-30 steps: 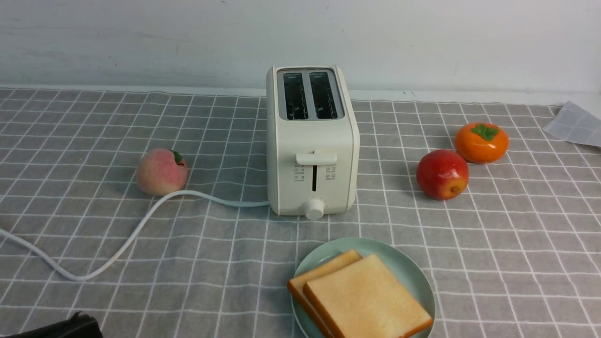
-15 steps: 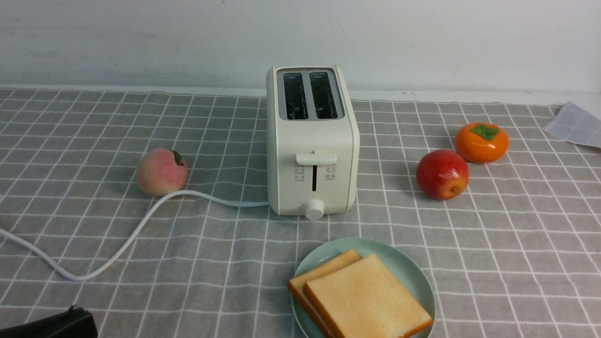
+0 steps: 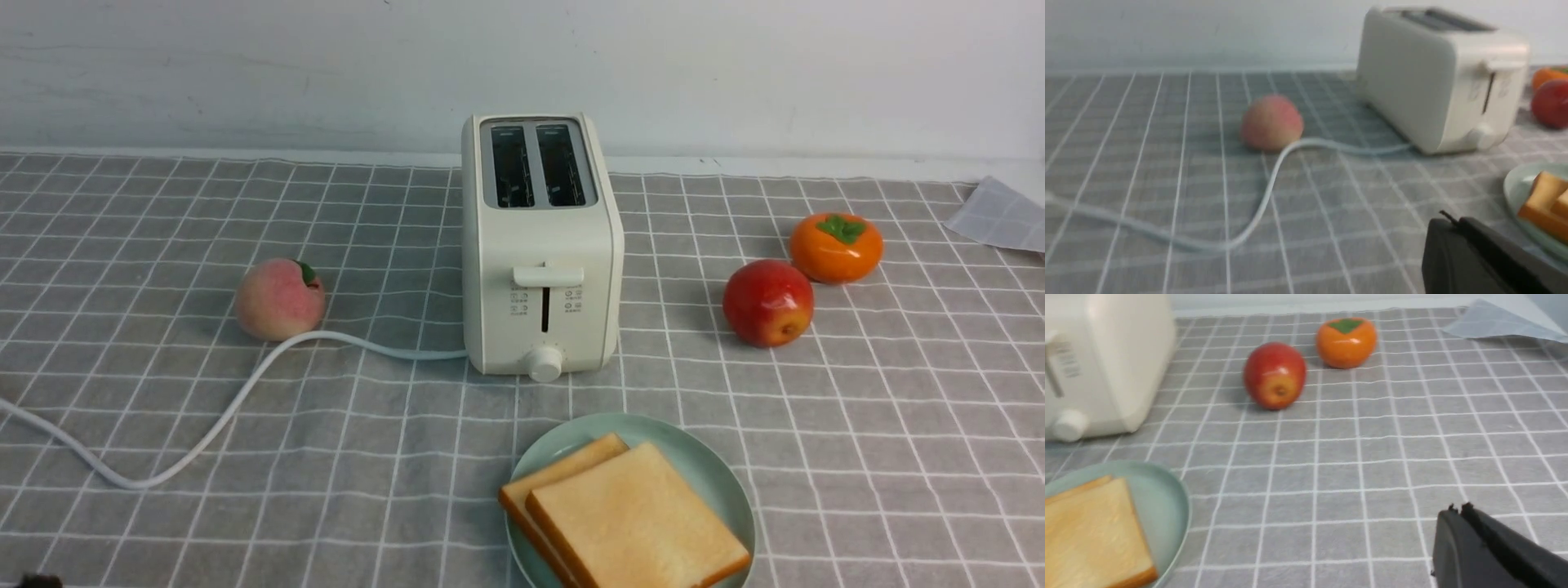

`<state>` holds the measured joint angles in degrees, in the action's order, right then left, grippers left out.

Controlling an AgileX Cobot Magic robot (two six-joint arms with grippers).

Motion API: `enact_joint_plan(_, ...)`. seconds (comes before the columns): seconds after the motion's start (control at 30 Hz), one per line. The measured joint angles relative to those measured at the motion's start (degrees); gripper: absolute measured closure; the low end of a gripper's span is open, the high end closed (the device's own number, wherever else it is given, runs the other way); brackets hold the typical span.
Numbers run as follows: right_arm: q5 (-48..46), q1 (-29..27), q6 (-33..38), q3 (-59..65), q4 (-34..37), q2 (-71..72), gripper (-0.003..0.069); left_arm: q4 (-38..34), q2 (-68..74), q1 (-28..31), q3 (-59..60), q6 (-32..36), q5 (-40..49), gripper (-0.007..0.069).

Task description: Take toasted bread from bread machine on grey coffee table place on plate.

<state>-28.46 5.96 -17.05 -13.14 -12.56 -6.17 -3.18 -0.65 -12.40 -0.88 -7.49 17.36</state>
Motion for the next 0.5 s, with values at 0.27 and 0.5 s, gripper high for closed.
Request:
enact_joint_plan(0.27,13.5,-2.5,-9.3,8.0,-3.4,4.1,0.0669,1.8,0.0,4.5,2.6,-2.3,6.4,0.0624)
enact_joint_plan(0.5,16.8,-2.5,-9.5,12.1,-3.6,5.0,0.0669,2.0,0.0,5.2,2.6,-1.0,6.4,0.0617)
